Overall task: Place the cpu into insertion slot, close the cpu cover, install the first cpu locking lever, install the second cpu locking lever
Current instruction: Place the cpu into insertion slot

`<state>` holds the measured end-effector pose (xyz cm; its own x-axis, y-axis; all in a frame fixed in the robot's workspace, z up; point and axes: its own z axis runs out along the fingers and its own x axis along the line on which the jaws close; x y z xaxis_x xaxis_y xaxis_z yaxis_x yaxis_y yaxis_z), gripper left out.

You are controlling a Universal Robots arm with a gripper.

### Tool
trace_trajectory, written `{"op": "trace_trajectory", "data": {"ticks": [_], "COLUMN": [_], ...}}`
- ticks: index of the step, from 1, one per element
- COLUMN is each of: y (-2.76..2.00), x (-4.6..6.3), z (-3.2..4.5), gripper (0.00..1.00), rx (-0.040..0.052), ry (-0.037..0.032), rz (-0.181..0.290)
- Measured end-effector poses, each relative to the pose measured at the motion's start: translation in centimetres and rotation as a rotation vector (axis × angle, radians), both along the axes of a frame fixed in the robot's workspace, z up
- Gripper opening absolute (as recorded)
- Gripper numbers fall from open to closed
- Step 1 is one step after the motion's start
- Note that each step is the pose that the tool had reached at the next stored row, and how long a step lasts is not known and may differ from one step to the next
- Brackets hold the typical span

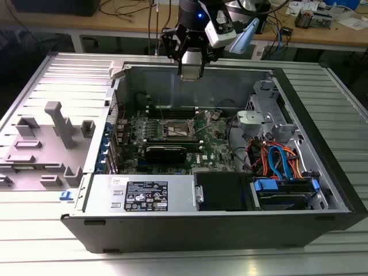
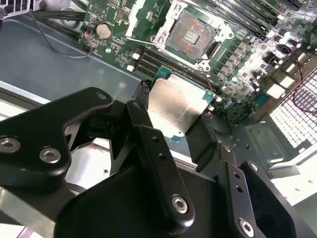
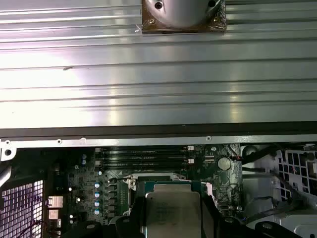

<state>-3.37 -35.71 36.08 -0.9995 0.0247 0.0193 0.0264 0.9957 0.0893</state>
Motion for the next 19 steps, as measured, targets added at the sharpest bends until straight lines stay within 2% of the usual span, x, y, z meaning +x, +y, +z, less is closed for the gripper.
{"op": "trace_trajectory", "data": {"ticks": [9, 16, 19], "y": [-0.03, -0.53, -0.60], "x": [0.00, -0.02, -0.01], "z": [0.00, -0.01, -0.01], "gripper": [0.54, 0.54, 0.54], "rx": [-0.0001, 0.0000, -0.0001], "ry": [0.0000, 0.0000, 0.0000], "rz": [0.000, 0.000, 0.000]}}
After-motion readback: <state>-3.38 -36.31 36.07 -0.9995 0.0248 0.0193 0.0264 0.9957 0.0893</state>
